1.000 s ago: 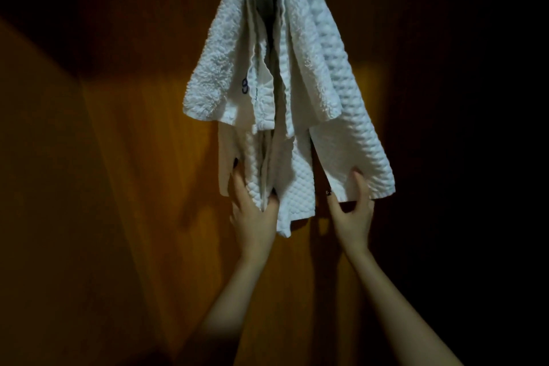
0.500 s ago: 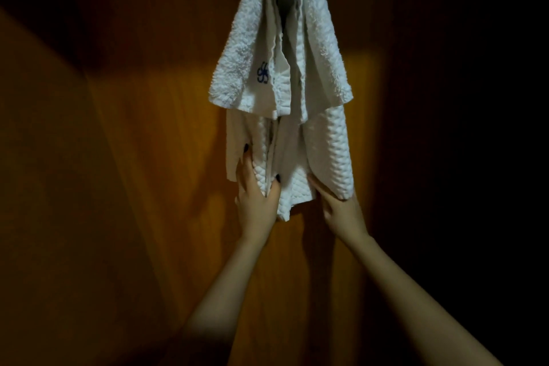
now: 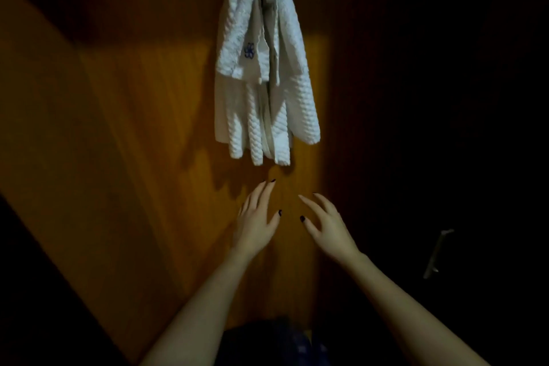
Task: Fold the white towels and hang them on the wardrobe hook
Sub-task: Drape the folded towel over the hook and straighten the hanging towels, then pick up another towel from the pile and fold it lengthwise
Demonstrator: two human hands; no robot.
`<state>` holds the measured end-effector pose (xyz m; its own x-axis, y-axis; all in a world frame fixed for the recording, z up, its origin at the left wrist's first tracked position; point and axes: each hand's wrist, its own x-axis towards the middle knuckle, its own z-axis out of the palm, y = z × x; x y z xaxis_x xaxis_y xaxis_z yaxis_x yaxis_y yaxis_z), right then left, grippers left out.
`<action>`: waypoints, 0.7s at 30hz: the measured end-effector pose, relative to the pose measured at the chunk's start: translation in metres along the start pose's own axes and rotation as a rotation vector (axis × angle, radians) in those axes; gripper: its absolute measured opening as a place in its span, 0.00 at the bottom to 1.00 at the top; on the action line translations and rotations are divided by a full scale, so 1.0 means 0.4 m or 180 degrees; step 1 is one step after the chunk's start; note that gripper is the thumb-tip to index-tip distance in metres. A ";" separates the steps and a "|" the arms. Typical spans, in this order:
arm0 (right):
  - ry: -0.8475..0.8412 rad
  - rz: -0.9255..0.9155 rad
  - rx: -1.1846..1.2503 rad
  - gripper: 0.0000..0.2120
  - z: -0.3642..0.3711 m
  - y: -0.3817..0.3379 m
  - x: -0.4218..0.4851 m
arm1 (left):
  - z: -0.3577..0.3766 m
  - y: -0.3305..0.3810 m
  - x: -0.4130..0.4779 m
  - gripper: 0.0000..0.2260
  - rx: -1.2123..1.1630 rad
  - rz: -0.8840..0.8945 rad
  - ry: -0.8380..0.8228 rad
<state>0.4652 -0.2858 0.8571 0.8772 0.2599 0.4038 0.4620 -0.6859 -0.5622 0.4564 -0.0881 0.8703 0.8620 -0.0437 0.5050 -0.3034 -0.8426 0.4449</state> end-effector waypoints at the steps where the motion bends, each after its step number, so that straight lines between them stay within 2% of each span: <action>1: -0.0082 0.0081 -0.0026 0.24 0.002 0.007 -0.046 | 0.014 0.008 -0.036 0.29 0.0117 0.0054 -0.0191; 8: -0.0761 0.0539 -0.0436 0.28 0.014 0.127 -0.343 | 0.126 0.067 -0.301 0.26 0.0328 0.0173 -0.0879; 14: -0.1433 0.0929 -0.0535 0.30 0.068 0.278 -0.610 | 0.282 0.056 -0.589 0.25 0.0380 -0.0229 -0.1452; 21: -0.2014 0.1526 -0.0781 0.28 0.183 0.481 -0.964 | 0.566 0.070 -0.895 0.26 0.0123 -0.0543 -0.2026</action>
<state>0.2256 -0.4683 0.5402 0.9134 0.1845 -0.3628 0.0419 -0.9293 -0.3671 0.2311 -0.2177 0.5345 0.9720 -0.2068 -0.1113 -0.1368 -0.8839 0.4472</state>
